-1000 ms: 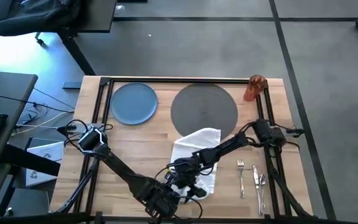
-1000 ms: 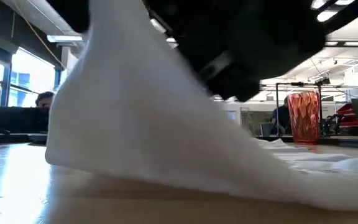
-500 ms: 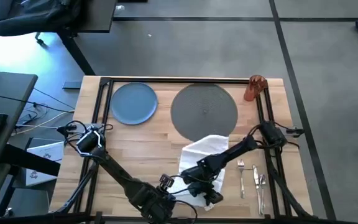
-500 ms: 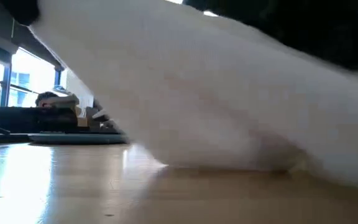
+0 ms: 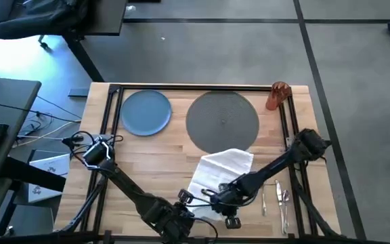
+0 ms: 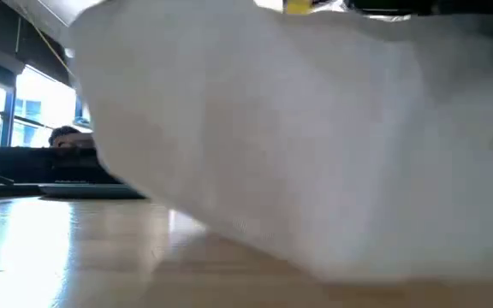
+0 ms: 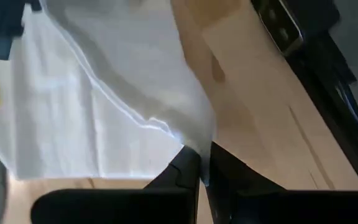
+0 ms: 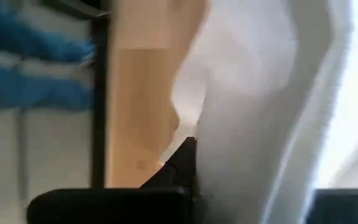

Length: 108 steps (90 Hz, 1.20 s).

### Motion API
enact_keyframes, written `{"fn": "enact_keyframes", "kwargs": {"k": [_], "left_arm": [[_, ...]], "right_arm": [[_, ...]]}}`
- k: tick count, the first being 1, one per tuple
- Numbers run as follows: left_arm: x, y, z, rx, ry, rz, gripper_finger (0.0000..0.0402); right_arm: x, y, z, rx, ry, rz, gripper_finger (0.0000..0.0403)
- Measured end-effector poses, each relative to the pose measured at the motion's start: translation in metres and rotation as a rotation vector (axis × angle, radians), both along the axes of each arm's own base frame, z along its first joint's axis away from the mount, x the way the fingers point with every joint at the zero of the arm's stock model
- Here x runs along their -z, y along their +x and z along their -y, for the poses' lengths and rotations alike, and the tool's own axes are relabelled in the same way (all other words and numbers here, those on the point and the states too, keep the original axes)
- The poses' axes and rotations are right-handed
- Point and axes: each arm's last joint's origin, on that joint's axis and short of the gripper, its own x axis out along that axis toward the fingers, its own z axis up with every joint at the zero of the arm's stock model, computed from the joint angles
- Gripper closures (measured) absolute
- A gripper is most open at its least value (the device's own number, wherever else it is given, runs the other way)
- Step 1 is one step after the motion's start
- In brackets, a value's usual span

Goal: Set table place
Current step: Fold the white table napkin

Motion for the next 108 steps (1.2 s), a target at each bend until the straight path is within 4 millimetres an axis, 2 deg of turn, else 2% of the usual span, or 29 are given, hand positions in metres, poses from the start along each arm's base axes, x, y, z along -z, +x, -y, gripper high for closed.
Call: {"fn": "enact_keyframes", "kwargs": {"k": [11, 25, 46, 61, 84, 95, 108], "left_arm": [[-0.002, 0.005, 0.003, 0.044, -0.019, 0.041, 0.0402], [0.006, 0.008, 0.002, 0.083, -0.036, 0.031, 0.0401], [0.03, 0.014, -0.006, 0.086, -0.195, -0.041, 0.0373], [0.03, 0.017, -0.008, 0.061, -0.254, -0.064, 0.0337], [0.043, 0.024, -0.006, 0.013, -0.311, -0.081, 0.0287], [0.043, 0.022, -0.003, -0.018, -0.288, -0.057, 0.0302], [0.043, 0.021, -0.001, -0.058, -0.305, -0.055, 0.036]], "right_arm": [[-0.002, -0.013, -0.017, 0.05, -0.003, 0.004, 0.0403], [0.013, -0.018, -0.032, 0.098, -0.015, -0.023, 0.0403], [0.032, -0.015, -0.035, 0.143, -0.03, -0.063, 0.0403], [0.034, -0.015, -0.035, 0.152, -0.024, -0.075, 0.0403], [0.035, -0.015, -0.035, 0.158, -0.03, -0.082, 0.0403], [0.035, -0.015, -0.035, 0.159, -0.028, -0.08, 0.0403], [0.036, -0.016, -0.034, 0.17, -0.029, -0.087, 0.0403]]}}
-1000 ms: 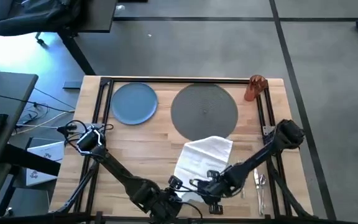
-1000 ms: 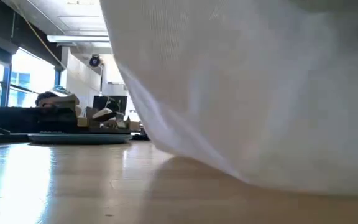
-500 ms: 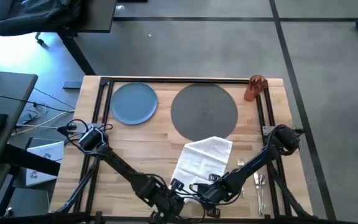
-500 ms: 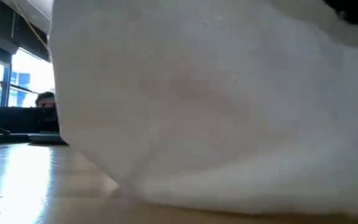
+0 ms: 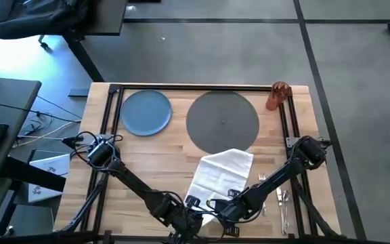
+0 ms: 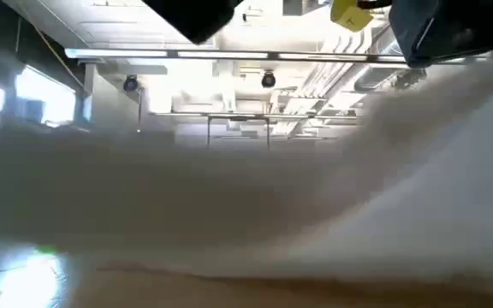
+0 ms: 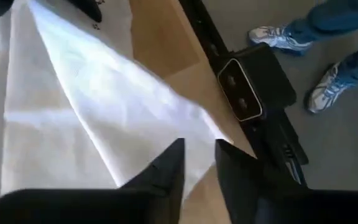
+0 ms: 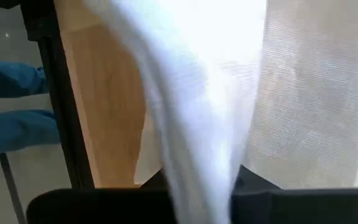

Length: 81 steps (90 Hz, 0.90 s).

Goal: Set table place
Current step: Fold the white table napkin

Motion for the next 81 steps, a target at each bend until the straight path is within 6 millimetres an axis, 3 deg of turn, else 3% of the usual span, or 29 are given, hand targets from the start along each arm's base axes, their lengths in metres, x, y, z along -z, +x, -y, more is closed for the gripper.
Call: {"fn": "enact_keyframes", "kwargs": {"k": [8, 16, 38, 55, 66, 81], "left_arm": [[0.0, 0.0, 0.002, -0.004, -0.012, 0.011, 0.0392], [0.002, 0.002, 0.003, -0.001, -0.031, 0.006, 0.0395], [0.026, 0.009, 0.017, -0.004, -0.1, 0.03, 0.0305], [0.031, 0.011, 0.015, -0.218, -0.054, 0.083, 0.0232], [0.031, 0.011, 0.014, -0.349, -0.043, 0.124, 0.0223], [0.042, 0.011, 0.016, -0.371, -0.023, 0.12, 0.0241]], "right_arm": [[0.0, 0.0, 0.0, -0.002, -0.003, 0.004, 0.0403], [0.0, 0.001, 0.001, 0.002, -0.003, 0.003, 0.0403], [0.001, 0.008, 0.012, -0.003, -0.018, -0.008, 0.0403], [0.001, 0.012, 0.019, 0.001, -0.032, -0.007, 0.0403], [0.001, 0.012, 0.02, -0.048, -0.058, 0.02, 0.0403], [0.002, 0.012, 0.024, -0.079, -0.079, 0.007, 0.0403]]}}
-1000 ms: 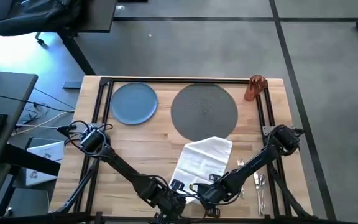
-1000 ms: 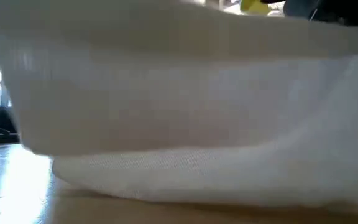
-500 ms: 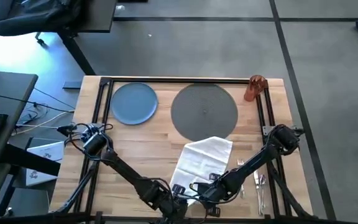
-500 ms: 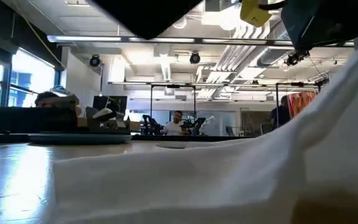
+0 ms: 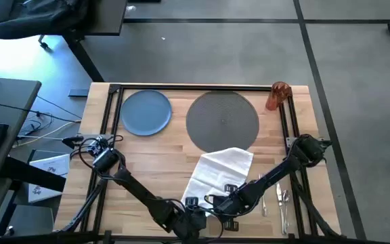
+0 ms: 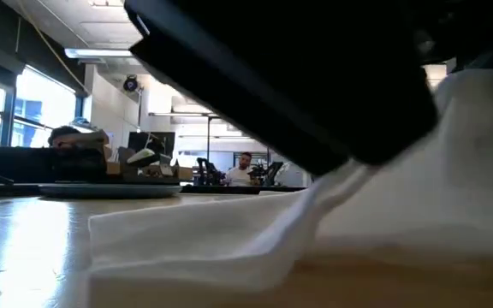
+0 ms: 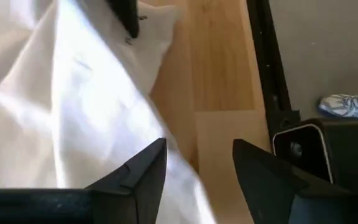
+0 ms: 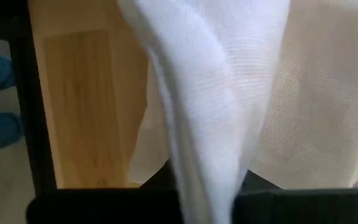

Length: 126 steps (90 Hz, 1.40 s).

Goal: Set table place
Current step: Fold the white table napkin

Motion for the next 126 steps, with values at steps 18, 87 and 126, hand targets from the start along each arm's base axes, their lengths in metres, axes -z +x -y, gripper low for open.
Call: {"fn": "enact_keyframes", "kwargs": {"k": [18, 87, 126], "left_arm": [[0.008, -0.004, 0.002, -0.069, -0.006, -0.029, 0.0254], [0.03, -0.013, 0.011, -0.063, 0.086, -0.043, 0.0268], [-0.044, -0.003, 0.017, -0.074, 0.146, 0.159, 0.0268]], "right_arm": [[0.0, 0.001, 0.006, 0.039, 0.015, -0.051, 0.0403], [0.001, 0.005, 0.012, 0.13, 0.08, -0.113, 0.0403], [-0.001, 0.005, 0.01, 0.142, 0.107, -0.114, 0.0403]]}}
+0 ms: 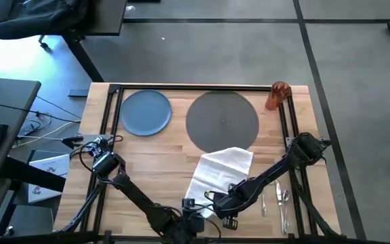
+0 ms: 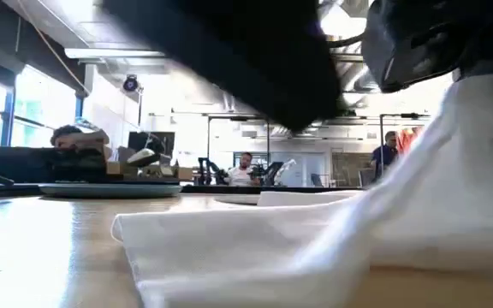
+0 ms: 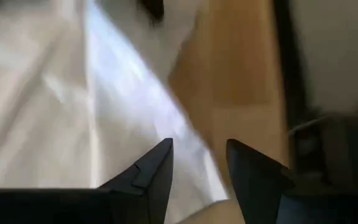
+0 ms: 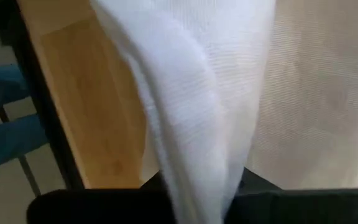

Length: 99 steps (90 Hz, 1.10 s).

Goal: Set table place
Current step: Fold the white table napkin

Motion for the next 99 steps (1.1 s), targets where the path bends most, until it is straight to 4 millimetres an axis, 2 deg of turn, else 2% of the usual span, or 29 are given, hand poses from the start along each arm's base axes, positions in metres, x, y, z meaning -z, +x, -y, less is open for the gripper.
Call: {"fn": "enact_keyframes", "kwargs": {"k": [13, 23, 30, 45, 57, 68, 78, 99], "left_arm": [[-0.032, -0.007, -0.004, -0.054, 0.086, 0.086, 0.0268], [-0.054, -0.012, -0.006, -0.048, 0.069, 0.124, 0.0268], [-0.06, -0.02, -0.002, -0.003, 0.039, 0.098, 0.0268], [-0.058, -0.041, 0.02, 0.13, -0.023, 0.014, 0.0268], [-0.059, -0.05, 0.028, 0.123, -0.012, 0.036, 0.0268], [-0.064, -0.051, 0.027, 0.089, -0.023, 0.064, 0.0268], [-0.063, -0.049, 0.025, 0.172, 0.025, 0.03, 0.0268], [-0.038, -0.039, 0.006, 0.43, 0.267, -0.095, 0.0268]], "right_arm": [[0.0, -0.001, -0.002, 0.002, 0.001, 0.004, 0.0403], [-0.001, 0.0, -0.002, 0.003, 0.008, 0.014, 0.0403], [-0.002, 0.001, -0.003, 0.003, 0.012, 0.024, 0.0403], [-0.001, 0.002, -0.003, 0.004, 0.018, 0.029, 0.0403], [-0.002, 0.004, -0.004, 0.005, 0.027, 0.042, 0.0403], [-0.003, 0.006, -0.005, 0.008, 0.04, 0.071, 0.0403], [-0.004, 0.009, -0.007, 0.002, 0.061, 0.113, 0.0403], [-0.025, 0.015, -0.009, -0.021, 0.058, 0.22, 0.0403]]}}
